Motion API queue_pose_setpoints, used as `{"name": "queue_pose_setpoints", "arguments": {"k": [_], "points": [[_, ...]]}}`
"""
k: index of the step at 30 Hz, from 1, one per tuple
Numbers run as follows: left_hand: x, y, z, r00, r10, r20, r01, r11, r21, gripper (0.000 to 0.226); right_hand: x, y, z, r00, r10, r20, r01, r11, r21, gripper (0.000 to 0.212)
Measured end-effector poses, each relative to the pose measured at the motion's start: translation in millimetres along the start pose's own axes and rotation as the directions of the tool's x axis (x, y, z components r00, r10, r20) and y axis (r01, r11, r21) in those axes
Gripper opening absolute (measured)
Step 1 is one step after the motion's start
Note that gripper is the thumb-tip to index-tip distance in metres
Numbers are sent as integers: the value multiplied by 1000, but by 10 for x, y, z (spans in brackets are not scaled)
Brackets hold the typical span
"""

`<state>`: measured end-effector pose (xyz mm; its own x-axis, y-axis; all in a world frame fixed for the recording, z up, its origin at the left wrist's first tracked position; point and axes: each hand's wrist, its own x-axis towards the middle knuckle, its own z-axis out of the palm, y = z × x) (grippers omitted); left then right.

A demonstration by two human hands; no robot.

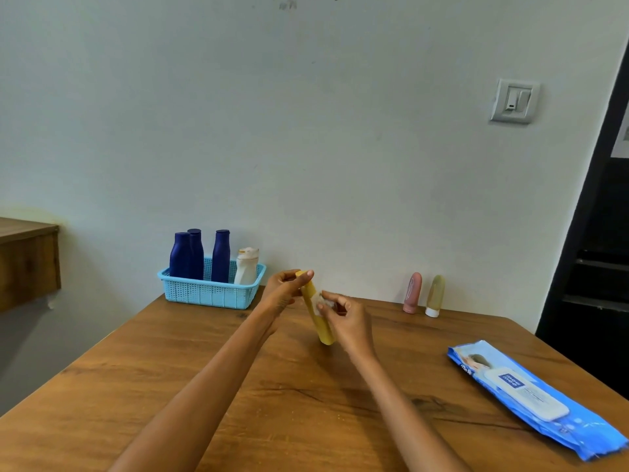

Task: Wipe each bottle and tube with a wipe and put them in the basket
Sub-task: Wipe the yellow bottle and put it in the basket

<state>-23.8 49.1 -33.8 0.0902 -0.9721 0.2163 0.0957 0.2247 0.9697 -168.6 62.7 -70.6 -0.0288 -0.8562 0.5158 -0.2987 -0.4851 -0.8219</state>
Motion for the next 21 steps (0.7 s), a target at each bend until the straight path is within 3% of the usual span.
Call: {"name": "queue_pose_setpoints", "arguments": {"k": [4, 9, 13, 15, 18, 21], "points": [[17, 3, -8, 999, -19, -44, 18, 1000, -23, 47, -44, 139, -88, 999, 13, 41, -7, 990, -142, 12], [42, -18, -9, 995, -9, -95, 6, 999, -32, 38, -1, 129, -151, 991, 104, 82, -76, 954, -290, 13], [39, -45, 21, 995, -11, -100, 7, 999, -40, 25, 81, -77, -99, 999, -31, 29, 35, 989, -141, 14], [24, -31, 63, 994, -15, -110, 9, 999, -53, 20, 82, -158, -18, 993, -115, 4, 114, 979, -167, 22], [16, -26, 68, 983, -76, -167, 57, 992, -114, 27, 12, -113, 71, 993, -106, -45, 95, 976, -194, 20], [10, -42, 24, 966, -149, -210, 105, 973, -207, 54, -35, 3, 18, 1000, 14, -26, -19, 975, -221, 14]]}}
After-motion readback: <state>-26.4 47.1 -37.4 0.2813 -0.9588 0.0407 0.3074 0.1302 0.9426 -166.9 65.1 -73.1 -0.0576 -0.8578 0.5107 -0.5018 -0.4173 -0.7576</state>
